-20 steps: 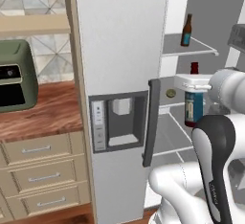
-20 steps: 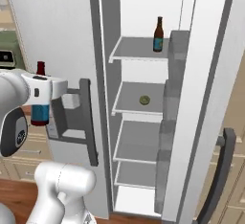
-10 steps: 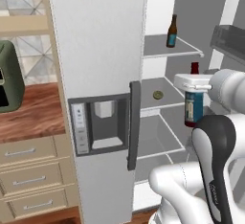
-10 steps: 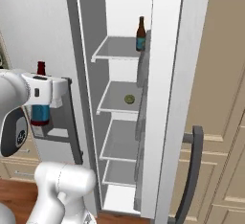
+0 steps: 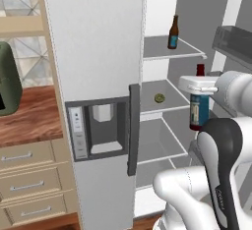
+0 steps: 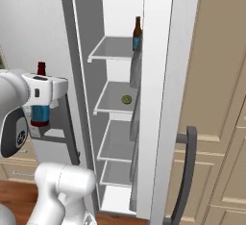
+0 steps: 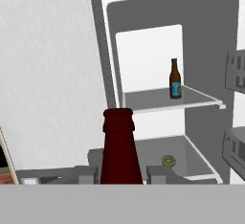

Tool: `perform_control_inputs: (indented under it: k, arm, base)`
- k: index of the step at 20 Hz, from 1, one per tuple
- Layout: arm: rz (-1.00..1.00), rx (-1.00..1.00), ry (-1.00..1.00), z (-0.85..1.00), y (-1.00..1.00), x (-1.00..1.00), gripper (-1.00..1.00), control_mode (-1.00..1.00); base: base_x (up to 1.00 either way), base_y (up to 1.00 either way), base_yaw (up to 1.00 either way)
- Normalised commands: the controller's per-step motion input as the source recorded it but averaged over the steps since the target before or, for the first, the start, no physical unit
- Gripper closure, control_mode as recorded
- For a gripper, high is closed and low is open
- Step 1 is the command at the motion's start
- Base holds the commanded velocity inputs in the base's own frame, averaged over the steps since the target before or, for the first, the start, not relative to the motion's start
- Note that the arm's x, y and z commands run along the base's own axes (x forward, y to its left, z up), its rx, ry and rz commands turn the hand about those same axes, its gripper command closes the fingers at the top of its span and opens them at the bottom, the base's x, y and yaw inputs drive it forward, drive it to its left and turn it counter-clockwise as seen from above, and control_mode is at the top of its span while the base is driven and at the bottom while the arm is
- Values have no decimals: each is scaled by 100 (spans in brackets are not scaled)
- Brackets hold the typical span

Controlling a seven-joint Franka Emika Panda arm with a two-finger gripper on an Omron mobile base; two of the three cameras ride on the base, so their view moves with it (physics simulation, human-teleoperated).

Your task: Place the beers on the top shelf of the fridge to keep them out of children's reach, and place the kiwi on lower shelves for easy access.

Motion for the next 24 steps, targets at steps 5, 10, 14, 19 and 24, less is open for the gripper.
perform_control_inputs:
  k: [5, 10, 14, 19, 24]
  arm:
    - [0, 0, 0, 0, 0, 0, 100, 100]
    - [0, 0, 0, 0, 0, 0, 100, 100]
    - [0, 0, 0, 0, 0, 0, 100, 100]
    - [0, 0, 0, 0, 0, 0, 100, 100]
    - [0, 0, 0, 0, 0, 0, 100, 100]
  base:
    - [33, -13, 0]
    - [45, -14, 0]
    - [34, -30, 0]
    - [21, -36, 0]
    - [27, -21, 0]
